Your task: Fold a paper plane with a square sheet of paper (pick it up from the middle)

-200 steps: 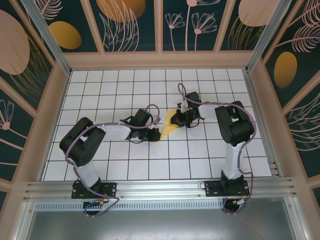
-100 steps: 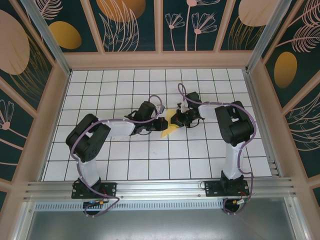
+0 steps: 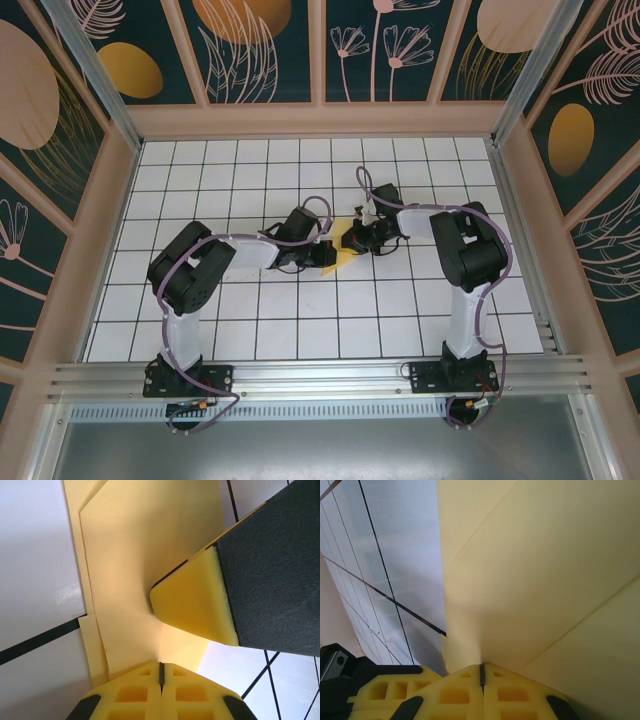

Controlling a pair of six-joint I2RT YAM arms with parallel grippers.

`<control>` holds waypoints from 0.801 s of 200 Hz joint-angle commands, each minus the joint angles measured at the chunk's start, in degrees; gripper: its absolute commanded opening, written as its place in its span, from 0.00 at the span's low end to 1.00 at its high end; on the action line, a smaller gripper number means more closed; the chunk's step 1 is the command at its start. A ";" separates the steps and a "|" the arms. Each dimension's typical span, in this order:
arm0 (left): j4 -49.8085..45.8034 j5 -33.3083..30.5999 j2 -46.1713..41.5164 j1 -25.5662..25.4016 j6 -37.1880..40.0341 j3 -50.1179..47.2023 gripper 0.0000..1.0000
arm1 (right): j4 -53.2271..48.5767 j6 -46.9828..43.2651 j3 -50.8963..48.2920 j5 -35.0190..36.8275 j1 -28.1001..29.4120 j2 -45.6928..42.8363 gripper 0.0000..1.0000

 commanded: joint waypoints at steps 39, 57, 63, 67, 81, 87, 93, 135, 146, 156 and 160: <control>-9.21 0.06 -6.01 -0.22 5.94 -9.28 0.00 | -3.35 -0.79 -1.70 11.29 0.16 5.95 0.03; -9.82 0.42 -8.49 -0.15 6.30 -10.81 0.00 | -3.43 -0.81 -1.73 11.38 0.14 5.86 0.03; -9.83 0.09 -9.10 -0.18 6.35 -11.07 0.00 | -3.43 -0.81 -1.78 11.41 0.16 5.77 0.03; -9.71 -0.18 -9.53 -0.22 6.26 -11.10 0.00 | -3.43 -0.76 -1.78 11.33 0.11 5.76 0.03; -8.25 -0.20 -11.08 -0.19 5.53 -10.77 0.00 | -3.43 -0.64 -1.77 11.32 0.19 5.69 0.03; -7.16 -0.23 -11.81 -0.22 4.84 -10.67 0.00 | -3.44 -0.64 -1.78 11.32 0.20 5.60 0.03; -5.41 -0.39 -12.63 -0.22 3.84 -10.58 0.00 | -3.36 -0.55 -1.75 11.19 0.20 5.59 0.03; 8.09 -2.61 -13.87 -0.22 -4.25 -10.88 0.00 | -2.55 0.13 -1.93 10.20 0.50 5.10 0.03; 9.15 -2.14 -12.52 -0.23 -5.00 -9.83 0.00 | -2.38 0.15 -1.91 10.00 0.59 5.11 0.03; 9.24 -1.36 -10.35 -0.33 -5.61 -8.75 0.00 | -2.31 0.15 -1.87 9.83 0.68 5.06 0.03; 9.18 -1.07 -9.54 -0.34 -5.84 -8.35 0.00 | -2.24 0.18 -1.87 9.76 0.66 5.02 0.03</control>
